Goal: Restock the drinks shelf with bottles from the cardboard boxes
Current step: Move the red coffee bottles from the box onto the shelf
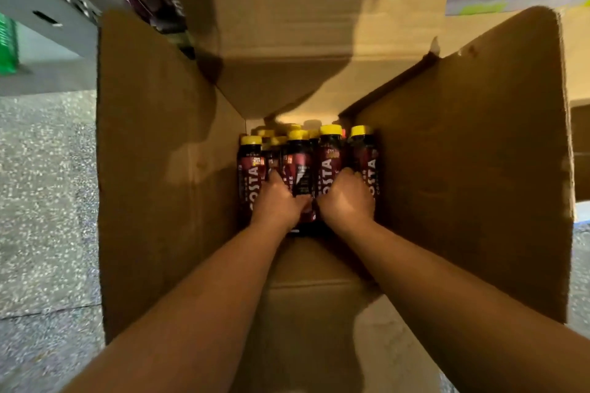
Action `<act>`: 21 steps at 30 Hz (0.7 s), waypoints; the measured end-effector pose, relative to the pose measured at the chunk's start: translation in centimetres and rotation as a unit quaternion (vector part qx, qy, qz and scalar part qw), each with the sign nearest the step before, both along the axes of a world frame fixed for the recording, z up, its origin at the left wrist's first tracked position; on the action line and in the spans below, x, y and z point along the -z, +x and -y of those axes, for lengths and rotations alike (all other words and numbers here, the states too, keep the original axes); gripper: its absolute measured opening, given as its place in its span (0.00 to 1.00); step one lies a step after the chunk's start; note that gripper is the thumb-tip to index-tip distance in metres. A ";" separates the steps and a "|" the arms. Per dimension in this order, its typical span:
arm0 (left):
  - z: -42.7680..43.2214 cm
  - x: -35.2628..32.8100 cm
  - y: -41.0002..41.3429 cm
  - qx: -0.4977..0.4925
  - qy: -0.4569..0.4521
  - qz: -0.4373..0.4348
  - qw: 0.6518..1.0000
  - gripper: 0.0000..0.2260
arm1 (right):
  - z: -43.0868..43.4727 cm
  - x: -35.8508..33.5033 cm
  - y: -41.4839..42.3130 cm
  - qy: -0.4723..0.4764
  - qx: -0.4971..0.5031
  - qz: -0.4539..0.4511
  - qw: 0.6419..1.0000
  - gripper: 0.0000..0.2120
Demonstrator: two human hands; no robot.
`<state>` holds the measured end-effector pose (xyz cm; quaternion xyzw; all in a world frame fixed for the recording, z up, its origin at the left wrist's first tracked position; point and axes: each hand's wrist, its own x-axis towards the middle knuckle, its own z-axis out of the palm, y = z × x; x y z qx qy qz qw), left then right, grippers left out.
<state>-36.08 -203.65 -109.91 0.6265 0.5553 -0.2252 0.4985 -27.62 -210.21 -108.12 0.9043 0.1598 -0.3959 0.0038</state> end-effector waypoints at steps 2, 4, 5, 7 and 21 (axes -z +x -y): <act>0.0 0.6 0.0 -0.038 -0.014 0.004 0.999 0.33 | -0.2 0.5 0.5 0.000 0.022 0.004 1.000 0.22; 0.1 0.9 0.0 -0.060 -0.022 0.003 0.998 0.32 | -0.3 1.0 0.9 -0.014 0.034 0.001 0.999 0.22; 0.1 1.2 0.1 -0.065 -0.022 0.005 0.998 0.31 | -0.4 1.2 1.1 -0.018 0.040 0.002 0.999 0.21; 0.1 1.7 0.1 -0.065 -0.023 0.008 0.998 0.29 | -0.6 1.6 1.2 -0.025 0.051 0.001 0.998 0.21; -0.9 -0.2 -1.6 -0.253 -0.116 0.088 0.956 0.14 | 0.4 0.6 0.8 0.074 0.210 -0.138 0.965 0.26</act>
